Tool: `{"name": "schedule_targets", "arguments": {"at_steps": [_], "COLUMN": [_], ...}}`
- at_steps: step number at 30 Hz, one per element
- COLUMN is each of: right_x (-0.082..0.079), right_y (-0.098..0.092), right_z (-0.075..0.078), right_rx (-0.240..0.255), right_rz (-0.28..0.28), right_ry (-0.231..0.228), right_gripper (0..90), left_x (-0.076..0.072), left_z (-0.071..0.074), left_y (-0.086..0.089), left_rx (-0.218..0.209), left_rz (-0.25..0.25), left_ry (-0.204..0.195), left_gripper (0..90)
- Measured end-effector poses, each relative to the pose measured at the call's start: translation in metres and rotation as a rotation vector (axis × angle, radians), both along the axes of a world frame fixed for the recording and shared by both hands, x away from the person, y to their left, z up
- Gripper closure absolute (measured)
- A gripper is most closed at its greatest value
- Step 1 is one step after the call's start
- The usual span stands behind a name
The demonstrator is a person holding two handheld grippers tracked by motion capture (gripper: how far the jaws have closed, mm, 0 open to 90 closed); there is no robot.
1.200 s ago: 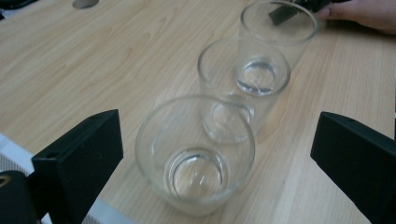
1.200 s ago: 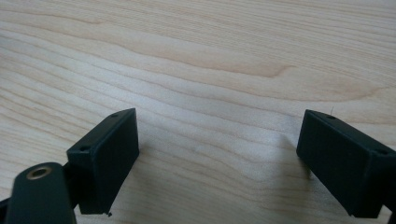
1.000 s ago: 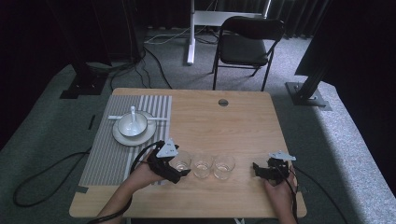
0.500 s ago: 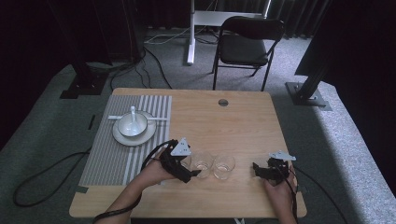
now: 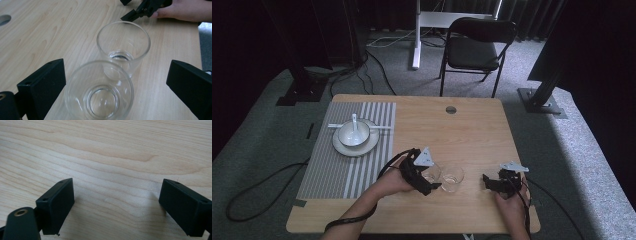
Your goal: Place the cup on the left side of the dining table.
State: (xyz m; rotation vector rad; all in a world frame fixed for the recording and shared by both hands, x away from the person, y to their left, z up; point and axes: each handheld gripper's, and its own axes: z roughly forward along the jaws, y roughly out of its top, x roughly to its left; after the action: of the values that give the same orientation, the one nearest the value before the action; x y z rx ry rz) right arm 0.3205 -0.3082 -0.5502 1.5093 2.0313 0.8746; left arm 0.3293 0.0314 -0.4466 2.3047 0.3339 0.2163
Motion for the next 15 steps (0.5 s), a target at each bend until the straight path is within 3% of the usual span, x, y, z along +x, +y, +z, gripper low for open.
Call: {"name": "schedule_targets", "arguments": {"at_steps": [9, 15], "right_x": [0.0, 0.0], "right_y": [0.0, 0.0], "right_z": [0.0, 0.0], "right_rx": [0.0, -0.001], "right_rz": [0.001, 0.001], "right_ry": [0.0, 0.0], "right_gripper": [12.3, 12.3], "left_x": [0.003, 0.002], "left_z": [0.002, -0.002], "left_y": [-0.021, -0.04], "left_rx": [0.02, 0.073], "left_rz": [-0.031, -0.065], "left_ry": [-0.003, 0.003], "left_gripper": [2.8, 2.8]}}
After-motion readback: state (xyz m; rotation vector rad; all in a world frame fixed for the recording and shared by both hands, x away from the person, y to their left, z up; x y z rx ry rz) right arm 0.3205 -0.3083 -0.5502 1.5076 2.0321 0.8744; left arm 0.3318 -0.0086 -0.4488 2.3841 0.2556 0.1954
